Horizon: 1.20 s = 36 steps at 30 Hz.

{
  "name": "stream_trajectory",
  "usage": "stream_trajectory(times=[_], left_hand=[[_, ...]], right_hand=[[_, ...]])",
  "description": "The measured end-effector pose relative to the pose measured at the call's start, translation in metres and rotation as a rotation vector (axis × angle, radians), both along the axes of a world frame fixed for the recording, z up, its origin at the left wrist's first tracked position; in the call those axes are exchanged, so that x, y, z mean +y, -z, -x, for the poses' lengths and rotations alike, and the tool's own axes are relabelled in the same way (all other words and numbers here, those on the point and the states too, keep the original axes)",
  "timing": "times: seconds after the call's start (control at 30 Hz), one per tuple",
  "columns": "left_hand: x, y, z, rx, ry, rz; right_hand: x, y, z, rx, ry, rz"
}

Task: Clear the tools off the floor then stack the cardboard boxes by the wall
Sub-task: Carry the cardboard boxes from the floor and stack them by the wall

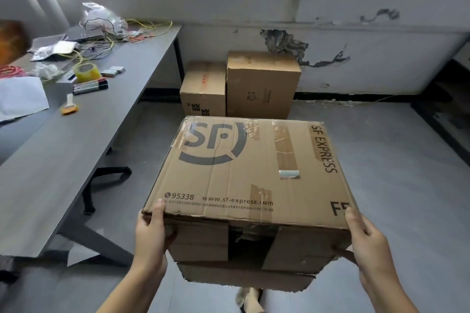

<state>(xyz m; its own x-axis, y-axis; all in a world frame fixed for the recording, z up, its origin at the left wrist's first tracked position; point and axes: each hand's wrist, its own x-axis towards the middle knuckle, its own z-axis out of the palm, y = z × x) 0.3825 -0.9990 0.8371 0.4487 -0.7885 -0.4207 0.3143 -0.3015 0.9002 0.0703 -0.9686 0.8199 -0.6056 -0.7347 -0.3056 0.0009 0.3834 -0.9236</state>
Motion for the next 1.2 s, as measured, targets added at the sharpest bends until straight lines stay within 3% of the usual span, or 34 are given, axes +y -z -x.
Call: stream_trajectory(times=[0.43, 0.87, 1.2], left_hand=[[-0.299, 0.003, 0.026, 0.043, -0.112, -0.024], [-0.611, -0.002, -0.017, 0.008, 0.004, 0.030], [-0.819, 0.010, 0.032, 0.031, 0.067, 0.054]], right_hand=[[-0.330, -0.010, 0.034, 0.024, -0.110, 0.002], [-0.605, -0.014, 0.000, 0.008, -0.029, 0.042], [-0.806, -0.020, 0.061, 0.099, -0.057, 0.113]])
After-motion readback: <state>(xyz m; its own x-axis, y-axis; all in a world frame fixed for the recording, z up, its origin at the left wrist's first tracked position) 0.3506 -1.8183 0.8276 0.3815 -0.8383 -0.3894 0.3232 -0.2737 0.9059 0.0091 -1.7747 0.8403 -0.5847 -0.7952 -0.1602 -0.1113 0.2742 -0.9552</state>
